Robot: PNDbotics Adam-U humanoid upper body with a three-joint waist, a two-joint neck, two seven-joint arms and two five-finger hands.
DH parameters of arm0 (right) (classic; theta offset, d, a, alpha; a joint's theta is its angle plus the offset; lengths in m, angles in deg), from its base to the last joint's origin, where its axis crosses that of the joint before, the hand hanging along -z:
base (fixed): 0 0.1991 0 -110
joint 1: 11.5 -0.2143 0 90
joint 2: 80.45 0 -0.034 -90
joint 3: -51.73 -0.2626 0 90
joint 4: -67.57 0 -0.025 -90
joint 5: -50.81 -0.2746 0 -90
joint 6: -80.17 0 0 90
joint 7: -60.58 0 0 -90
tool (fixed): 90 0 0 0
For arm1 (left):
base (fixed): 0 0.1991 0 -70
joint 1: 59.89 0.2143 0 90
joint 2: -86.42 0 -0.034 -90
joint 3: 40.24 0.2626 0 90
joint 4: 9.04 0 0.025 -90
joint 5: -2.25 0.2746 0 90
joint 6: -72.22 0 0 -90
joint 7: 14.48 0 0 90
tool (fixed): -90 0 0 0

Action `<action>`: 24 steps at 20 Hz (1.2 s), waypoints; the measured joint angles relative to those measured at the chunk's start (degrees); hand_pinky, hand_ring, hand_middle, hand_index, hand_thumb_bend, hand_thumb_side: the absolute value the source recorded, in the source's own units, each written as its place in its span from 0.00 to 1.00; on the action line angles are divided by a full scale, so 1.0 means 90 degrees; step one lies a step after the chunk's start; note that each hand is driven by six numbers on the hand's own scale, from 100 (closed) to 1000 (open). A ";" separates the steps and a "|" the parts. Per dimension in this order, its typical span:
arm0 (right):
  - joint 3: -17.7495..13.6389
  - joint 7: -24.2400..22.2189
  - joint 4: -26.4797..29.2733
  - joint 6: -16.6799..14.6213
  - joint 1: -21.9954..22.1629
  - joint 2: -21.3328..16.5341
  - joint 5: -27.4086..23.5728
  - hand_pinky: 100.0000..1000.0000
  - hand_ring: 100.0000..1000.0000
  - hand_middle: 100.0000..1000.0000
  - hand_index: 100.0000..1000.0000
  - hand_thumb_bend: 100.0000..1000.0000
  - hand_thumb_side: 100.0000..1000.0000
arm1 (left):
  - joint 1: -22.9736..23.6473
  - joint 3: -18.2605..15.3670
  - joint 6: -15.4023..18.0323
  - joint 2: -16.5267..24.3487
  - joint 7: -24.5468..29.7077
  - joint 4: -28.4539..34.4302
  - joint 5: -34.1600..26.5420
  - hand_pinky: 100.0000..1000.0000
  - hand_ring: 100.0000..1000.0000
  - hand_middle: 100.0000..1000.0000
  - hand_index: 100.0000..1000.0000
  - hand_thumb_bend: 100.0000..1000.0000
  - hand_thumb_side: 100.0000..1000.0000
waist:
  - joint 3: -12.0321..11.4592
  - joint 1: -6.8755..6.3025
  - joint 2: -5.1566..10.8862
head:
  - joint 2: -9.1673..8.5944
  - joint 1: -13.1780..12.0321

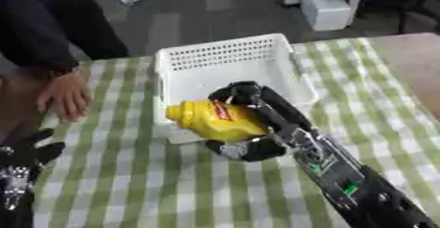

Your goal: Pick up objects on the table and place them in the box.

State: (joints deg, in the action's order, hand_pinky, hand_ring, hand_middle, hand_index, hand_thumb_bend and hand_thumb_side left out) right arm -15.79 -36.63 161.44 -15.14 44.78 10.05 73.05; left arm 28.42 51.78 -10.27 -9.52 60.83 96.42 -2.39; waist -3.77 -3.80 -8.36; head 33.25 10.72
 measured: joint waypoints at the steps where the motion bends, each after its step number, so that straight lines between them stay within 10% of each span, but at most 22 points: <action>1: -0.0011 -0.0004 0.0047 0.0038 -0.0046 -0.0025 -0.0007 0.00 0.00 0.00 0.07 0.28 0.09 | 0.0018 -0.0004 -0.0008 0.0000 -0.0017 0.0000 0.0000 0.75 0.67 0.71 0.94 0.34 0.75 | 0.0014 -0.0003 0.0021 | -0.0015 0.0039; 5: -0.0035 -0.0010 0.0219 0.0173 -0.0391 -0.0127 -0.0093 0.00 0.00 0.00 0.07 0.27 0.08 | 0.0029 -0.0009 -0.0025 0.0000 -0.0083 -0.0001 0.0001 0.75 0.67 0.71 0.94 0.34 0.75 | 0.0016 -0.0033 0.0066 | -0.0101 0.0137; 6: -0.0036 -0.0009 0.0240 0.0184 -0.0441 -0.0158 -0.0111 0.00 0.00 0.00 0.07 0.14 0.11 | 0.0030 -0.0009 -0.0031 0.0000 -0.0089 -0.0001 0.0001 0.75 0.67 0.71 0.94 0.35 0.75 | 0.0013 -0.0034 0.0066 | -0.0136 0.0153; 7: -0.0035 -0.0004 0.0256 0.0195 -0.0524 -0.0195 -0.0115 0.00 0.00 0.00 0.07 0.27 0.08 | 0.0030 -0.0009 -0.0037 0.0000 -0.0095 -0.0001 0.0001 0.75 0.67 0.71 0.94 0.34 0.75 | 0.0009 -0.0040 0.0066 | -0.0182 0.0154; 17: -0.0053 0.0292 -0.0611 -0.0090 -0.1222 -0.0470 0.0211 0.00 0.00 0.00 0.07 0.26 0.06 | -0.0031 -0.0001 -0.0071 -0.0006 -0.0060 0.0003 -0.0003 0.75 0.67 0.71 0.95 0.35 0.75 | -0.0214 -0.0141 -0.0063 | -0.0671 0.0208; 18: -0.0054 0.0342 -0.0782 -0.0155 -0.1294 -0.0469 0.0285 0.00 0.00 0.00 0.07 0.35 0.28 | -0.0046 0.0000 -0.0071 -0.0008 -0.0047 0.0004 -0.0003 0.75 0.67 0.71 0.95 0.39 0.77 | -0.0238 -0.0151 -0.0095 | -0.0709 0.0209; 19: -0.0065 0.0397 -0.0958 -0.0222 -0.1379 -0.0469 0.0359 0.00 0.00 0.00 0.07 0.26 0.06 | -0.0051 0.0002 -0.0069 -0.0026 -0.0030 0.0005 -0.0003 0.75 0.67 0.71 0.95 0.35 0.75 | -0.0266 -0.0159 -0.0127 | -0.0747 0.0211; 24: -0.0189 0.0751 -0.1899 -0.0551 -0.1584 -0.0457 0.0787 0.00 0.00 0.00 0.08 0.26 0.06 | -0.0106 0.0033 -0.0072 -0.0081 0.0032 0.0026 -0.0004 0.75 0.67 0.71 0.95 0.35 0.75 | -0.0397 -0.0210 -0.0302 | -0.0948 0.0215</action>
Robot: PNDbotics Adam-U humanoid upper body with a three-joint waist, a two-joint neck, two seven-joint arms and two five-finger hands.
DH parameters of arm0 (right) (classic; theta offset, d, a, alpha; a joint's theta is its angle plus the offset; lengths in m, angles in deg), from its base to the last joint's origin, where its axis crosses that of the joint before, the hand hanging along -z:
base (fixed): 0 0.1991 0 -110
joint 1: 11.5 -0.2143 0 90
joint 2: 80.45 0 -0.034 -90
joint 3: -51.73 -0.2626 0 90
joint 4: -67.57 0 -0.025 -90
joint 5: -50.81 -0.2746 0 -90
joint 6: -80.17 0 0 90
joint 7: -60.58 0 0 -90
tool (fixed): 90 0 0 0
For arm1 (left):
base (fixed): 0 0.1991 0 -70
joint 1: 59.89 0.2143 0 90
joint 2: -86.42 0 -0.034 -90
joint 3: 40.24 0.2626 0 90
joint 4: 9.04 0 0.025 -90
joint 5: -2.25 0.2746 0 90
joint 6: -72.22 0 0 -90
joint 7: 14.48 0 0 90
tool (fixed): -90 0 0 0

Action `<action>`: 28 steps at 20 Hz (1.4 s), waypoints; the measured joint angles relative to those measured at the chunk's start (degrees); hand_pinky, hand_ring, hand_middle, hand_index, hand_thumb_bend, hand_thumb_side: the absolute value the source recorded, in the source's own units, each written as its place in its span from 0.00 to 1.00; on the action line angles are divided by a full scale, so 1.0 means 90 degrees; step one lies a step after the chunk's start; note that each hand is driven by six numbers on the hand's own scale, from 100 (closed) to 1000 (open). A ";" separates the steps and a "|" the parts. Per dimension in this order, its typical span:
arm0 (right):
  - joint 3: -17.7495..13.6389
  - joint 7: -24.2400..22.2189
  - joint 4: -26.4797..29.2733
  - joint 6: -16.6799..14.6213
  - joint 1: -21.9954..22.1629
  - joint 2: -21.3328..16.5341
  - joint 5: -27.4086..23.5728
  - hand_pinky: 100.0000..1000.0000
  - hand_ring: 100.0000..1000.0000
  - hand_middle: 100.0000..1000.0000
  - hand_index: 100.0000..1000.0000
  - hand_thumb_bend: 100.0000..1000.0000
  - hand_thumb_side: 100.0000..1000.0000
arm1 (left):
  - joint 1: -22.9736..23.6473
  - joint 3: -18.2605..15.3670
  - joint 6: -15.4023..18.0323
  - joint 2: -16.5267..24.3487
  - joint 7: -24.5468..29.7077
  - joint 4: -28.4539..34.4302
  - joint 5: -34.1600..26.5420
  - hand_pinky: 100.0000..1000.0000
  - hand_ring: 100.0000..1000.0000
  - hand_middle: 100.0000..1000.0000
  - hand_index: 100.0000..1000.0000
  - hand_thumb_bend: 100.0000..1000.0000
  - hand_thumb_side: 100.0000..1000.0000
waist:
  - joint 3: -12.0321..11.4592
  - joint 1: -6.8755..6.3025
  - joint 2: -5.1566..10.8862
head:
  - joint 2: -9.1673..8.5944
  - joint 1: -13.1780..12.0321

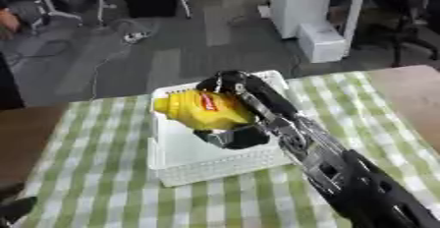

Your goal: Pick up objects on the table and place them in the box.

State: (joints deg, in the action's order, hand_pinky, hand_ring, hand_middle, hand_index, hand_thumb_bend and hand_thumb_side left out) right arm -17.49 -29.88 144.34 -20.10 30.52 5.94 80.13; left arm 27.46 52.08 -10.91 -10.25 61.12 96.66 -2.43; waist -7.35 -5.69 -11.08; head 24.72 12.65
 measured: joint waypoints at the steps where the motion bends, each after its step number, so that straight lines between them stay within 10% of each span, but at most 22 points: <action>1: -0.0041 0.0090 -0.0227 -0.0052 -0.0058 0.0017 0.0107 0.00 0.00 0.00 0.08 0.26 0.06 | -0.0024 0.0006 -0.0004 -0.0023 0.0009 0.0008 0.0000 0.75 0.67 0.71 0.95 0.35 0.75 | -0.0018 -0.0009 -0.0038 | -0.0024 0.0000; 12: -0.0684 0.1373 -0.2608 -0.0371 -0.0788 0.0135 0.1745 0.00 0.00 0.00 0.19 0.19 0.00 | -0.0153 0.0083 -0.0010 -0.0092 0.0116 0.0040 -0.0001 0.75 0.67 0.71 0.95 0.35 0.75 | -0.0188 -0.0070 -0.0302 | -0.0258 0.0074; 13: -0.0734 0.1489 -0.2745 -0.0402 -0.0832 0.0158 0.1919 0.00 0.00 0.02 0.33 0.27 0.05 | -0.0156 0.0084 -0.0009 -0.0093 0.0120 0.0051 -0.0001 0.75 0.67 0.71 0.95 0.35 0.75 | -0.0195 -0.0071 -0.0306 | -0.0289 0.0112; 14: -0.0769 0.1569 -0.2865 -0.0436 -0.0875 0.0175 0.2100 0.00 0.15 0.29 0.54 0.47 0.32 | -0.0156 0.0084 -0.0008 -0.0094 0.0122 0.0053 -0.0001 0.75 0.67 0.71 0.95 0.35 0.75 | -0.0202 -0.0073 -0.0307 | -0.0300 0.0130; 15: -0.0799 0.1589 -0.2966 -0.0461 -0.0907 0.0201 0.2288 0.00 0.15 0.29 0.54 0.47 0.32 | -0.0156 0.0084 -0.0008 -0.0097 0.0123 0.0053 -0.0001 0.75 0.67 0.71 0.95 0.35 0.75 | -0.0203 -0.0074 -0.0307 | -0.0305 0.0167; 16: -0.0825 0.1551 -0.3084 -0.0478 -0.0931 0.0221 0.2483 0.41 0.69 0.72 0.85 0.66 0.78 | -0.0156 0.0084 -0.0007 -0.0114 0.0125 0.0054 -0.0001 0.75 0.67 0.70 0.95 0.35 0.75 | -0.0203 -0.0076 -0.0307 | -0.0326 0.0187; 20: -0.0863 0.1042 -0.3396 -0.0509 -0.0879 0.0331 0.3154 0.65 0.83 0.84 0.91 0.72 0.97 | -0.0156 0.0086 -0.0012 -0.0146 0.0142 0.0058 -0.0001 0.75 0.67 0.70 0.95 0.35 0.75 | -0.0178 -0.0116 -0.0329 | -0.0351 0.0227; 28: -0.0787 0.0715 -0.2897 -0.0645 -0.0609 0.0449 0.2792 0.66 0.83 0.83 0.88 0.72 0.97 | -0.0118 0.0086 -0.0021 -0.0146 0.0152 0.0058 -0.0001 0.75 0.67 0.70 0.95 0.35 0.75 | -0.0112 -0.0119 -0.0251 | -0.0351 0.0223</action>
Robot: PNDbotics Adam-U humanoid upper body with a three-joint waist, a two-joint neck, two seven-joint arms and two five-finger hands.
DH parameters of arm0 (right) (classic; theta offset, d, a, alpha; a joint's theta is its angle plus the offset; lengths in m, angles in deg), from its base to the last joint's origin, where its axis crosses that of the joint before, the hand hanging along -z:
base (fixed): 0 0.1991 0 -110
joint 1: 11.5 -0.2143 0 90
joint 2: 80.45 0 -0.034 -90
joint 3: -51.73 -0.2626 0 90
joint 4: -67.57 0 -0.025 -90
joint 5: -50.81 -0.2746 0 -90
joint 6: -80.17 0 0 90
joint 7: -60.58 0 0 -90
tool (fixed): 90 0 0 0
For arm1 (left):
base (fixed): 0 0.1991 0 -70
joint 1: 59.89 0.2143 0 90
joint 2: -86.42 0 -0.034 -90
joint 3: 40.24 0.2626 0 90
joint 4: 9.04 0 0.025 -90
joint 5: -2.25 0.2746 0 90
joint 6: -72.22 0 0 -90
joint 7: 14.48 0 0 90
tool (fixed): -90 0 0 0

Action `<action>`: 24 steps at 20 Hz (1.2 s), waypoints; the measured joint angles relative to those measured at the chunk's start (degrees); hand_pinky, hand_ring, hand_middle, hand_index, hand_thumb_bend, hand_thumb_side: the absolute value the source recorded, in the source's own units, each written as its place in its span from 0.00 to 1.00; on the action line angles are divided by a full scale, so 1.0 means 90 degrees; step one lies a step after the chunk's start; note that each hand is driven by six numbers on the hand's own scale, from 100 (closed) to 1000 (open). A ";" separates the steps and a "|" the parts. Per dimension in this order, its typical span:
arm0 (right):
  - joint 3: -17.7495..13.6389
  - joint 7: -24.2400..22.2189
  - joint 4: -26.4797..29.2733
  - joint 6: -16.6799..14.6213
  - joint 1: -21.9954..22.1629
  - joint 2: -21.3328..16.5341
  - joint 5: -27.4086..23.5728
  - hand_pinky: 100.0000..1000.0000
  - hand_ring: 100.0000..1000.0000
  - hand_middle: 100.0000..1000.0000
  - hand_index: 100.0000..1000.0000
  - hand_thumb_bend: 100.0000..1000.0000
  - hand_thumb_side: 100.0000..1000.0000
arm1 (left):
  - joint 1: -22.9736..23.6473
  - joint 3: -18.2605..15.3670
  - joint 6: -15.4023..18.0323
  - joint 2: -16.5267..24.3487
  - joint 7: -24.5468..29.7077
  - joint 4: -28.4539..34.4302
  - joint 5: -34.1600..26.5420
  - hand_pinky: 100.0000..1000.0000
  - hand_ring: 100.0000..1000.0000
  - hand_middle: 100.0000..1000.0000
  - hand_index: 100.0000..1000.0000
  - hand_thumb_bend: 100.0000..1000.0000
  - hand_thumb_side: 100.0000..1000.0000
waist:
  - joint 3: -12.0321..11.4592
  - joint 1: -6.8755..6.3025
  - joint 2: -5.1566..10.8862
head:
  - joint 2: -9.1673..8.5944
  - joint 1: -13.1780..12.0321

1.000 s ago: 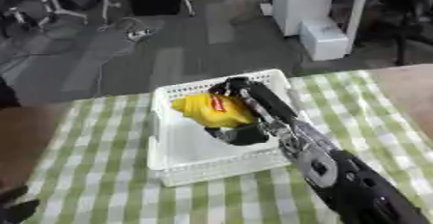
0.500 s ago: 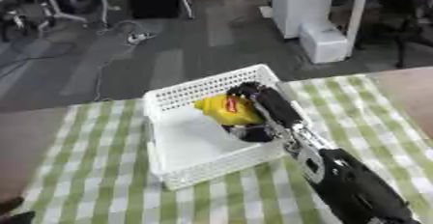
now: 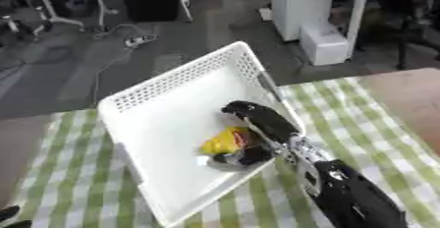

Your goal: Pick up objects on the table and place them in the box.

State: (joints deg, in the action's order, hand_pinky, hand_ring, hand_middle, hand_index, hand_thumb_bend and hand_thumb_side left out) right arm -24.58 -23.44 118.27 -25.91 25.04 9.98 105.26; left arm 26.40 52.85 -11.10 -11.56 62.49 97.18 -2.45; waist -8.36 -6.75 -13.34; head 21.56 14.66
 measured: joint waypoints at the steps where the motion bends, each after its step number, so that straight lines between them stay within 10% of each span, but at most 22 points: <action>1: 0.0050 -0.0028 0.0171 0.0020 0.0100 0.0018 -0.0155 0.65 0.83 0.83 0.88 0.72 0.97 | 0.0021 -0.0001 0.0000 0.0000 0.0000 0.0000 0.0000 0.75 0.67 0.70 0.95 0.35 0.75 | 0.0029 0.0000 0.0008 | 0.0001 -0.0003; 14: 0.0558 -0.0504 0.2428 0.0686 0.0347 -0.0031 -0.1879 0.63 0.80 0.82 0.88 0.74 1.00 | 0.0135 -0.0003 0.0000 0.0004 -0.0003 -0.0007 -0.0009 0.75 0.67 0.70 0.95 0.35 0.75 | 0.0174 0.0018 0.0302 | 0.0044 -0.0026; 24: 0.0672 -0.1092 0.3351 0.0982 -0.0186 -0.1100 -0.3905 0.51 0.76 0.79 0.88 0.75 1.00 | 0.0202 -0.0004 -0.0002 0.0078 -0.0002 -0.0038 -0.0040 0.75 0.67 0.70 0.95 0.36 0.74 | 0.0313 0.0239 0.0720 | 0.0267 -0.0233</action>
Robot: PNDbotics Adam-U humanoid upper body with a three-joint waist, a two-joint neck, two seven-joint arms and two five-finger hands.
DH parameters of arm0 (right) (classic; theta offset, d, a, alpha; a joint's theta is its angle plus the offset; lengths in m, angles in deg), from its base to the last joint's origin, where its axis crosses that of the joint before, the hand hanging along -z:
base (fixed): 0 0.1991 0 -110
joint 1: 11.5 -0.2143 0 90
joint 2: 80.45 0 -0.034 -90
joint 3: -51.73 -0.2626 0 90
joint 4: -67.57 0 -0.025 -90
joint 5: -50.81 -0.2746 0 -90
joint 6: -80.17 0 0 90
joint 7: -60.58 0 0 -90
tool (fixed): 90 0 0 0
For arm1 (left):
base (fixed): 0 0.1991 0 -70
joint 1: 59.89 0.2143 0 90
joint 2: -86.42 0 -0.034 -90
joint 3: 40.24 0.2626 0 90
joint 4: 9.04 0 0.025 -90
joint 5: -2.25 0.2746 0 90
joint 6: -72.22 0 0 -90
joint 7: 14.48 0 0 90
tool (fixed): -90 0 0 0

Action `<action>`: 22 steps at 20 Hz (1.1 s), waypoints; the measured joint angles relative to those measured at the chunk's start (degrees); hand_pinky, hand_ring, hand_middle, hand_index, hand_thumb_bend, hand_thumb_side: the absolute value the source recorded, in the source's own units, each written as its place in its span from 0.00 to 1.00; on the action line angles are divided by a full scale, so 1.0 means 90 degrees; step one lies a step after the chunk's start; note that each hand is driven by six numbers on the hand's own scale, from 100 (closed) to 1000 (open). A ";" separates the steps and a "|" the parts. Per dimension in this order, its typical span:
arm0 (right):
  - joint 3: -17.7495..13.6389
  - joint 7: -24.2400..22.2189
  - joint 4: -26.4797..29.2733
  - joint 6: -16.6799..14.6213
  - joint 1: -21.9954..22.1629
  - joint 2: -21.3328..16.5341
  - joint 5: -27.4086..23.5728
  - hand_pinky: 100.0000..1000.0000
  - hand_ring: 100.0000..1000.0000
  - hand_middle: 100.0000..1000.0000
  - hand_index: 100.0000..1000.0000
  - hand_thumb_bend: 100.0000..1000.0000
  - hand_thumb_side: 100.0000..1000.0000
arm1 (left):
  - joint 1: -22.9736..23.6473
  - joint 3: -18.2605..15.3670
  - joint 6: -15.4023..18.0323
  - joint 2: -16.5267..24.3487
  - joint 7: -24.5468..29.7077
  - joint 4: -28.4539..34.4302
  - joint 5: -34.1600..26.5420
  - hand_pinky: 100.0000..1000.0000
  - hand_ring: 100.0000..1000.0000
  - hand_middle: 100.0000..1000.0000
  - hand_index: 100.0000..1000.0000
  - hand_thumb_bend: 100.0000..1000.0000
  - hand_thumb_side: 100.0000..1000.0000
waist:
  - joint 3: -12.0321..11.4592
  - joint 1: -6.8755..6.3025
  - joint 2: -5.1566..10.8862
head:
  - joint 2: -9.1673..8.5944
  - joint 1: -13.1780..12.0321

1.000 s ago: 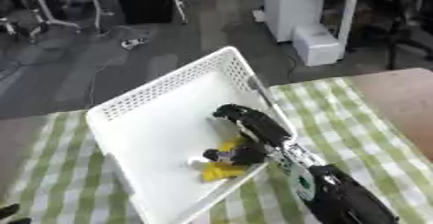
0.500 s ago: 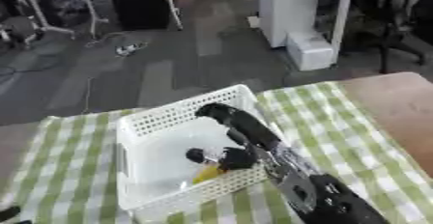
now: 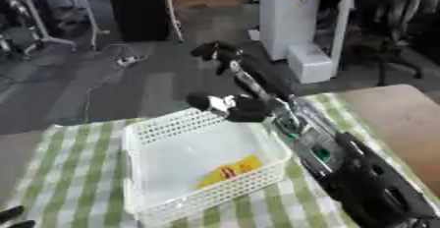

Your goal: Pick up objects on the table and place them in the box.

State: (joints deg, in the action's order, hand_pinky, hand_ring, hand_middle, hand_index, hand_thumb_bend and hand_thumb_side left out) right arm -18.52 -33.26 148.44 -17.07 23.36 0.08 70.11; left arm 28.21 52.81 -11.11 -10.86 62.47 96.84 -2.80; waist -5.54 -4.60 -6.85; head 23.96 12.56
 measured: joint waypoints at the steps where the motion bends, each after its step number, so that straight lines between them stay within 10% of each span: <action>1: -0.0002 -0.0070 0.0059 0.0071 0.0000 -0.0131 -0.0326 0.49 0.76 0.78 0.88 0.74 1.00 | 0.0012 0.0000 0.0000 0.0030 0.0000 -0.0006 0.0000 0.75 0.67 0.70 0.95 0.36 0.74 | 0.0029 0.0025 0.0042 | 0.0028 -0.0044; 7: -0.0202 -0.0107 0.0864 0.0624 0.0357 -0.0926 -0.2369 0.43 0.75 0.76 0.86 0.68 0.93 | 0.0043 -0.0041 0.0006 0.0337 -0.0010 0.0000 -0.0002 0.75 0.67 0.70 0.94 0.36 0.74 | 0.0285 0.0212 0.0342 | 0.0222 -0.0302; 12: -0.0673 0.0460 0.2359 0.1045 0.1754 -0.1634 -0.3936 0.36 0.72 0.73 0.84 0.66 0.87 | 0.0033 -0.0082 0.0017 0.0574 -0.0039 0.0112 -0.0006 0.75 0.67 0.70 0.94 0.37 0.73 | 0.0521 0.0224 0.0373 | 0.0238 -0.0566; 22: -0.1543 0.1289 0.3632 0.0749 0.4800 -0.1550 -0.5402 0.28 0.69 0.69 0.83 0.63 0.74 | 0.0021 -0.0187 -0.0010 0.0826 -0.0065 0.0444 -0.0006 0.75 0.67 0.70 0.94 0.37 0.73 | 0.0860 0.0272 0.0326 | -0.0693 -0.0159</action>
State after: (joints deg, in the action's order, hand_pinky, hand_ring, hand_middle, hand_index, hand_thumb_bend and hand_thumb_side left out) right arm -32.41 -21.66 181.13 -10.33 66.56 -13.87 21.50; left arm 28.39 51.13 -11.20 -3.42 61.88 100.84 -2.86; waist 2.19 -2.16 -3.92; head 17.72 11.14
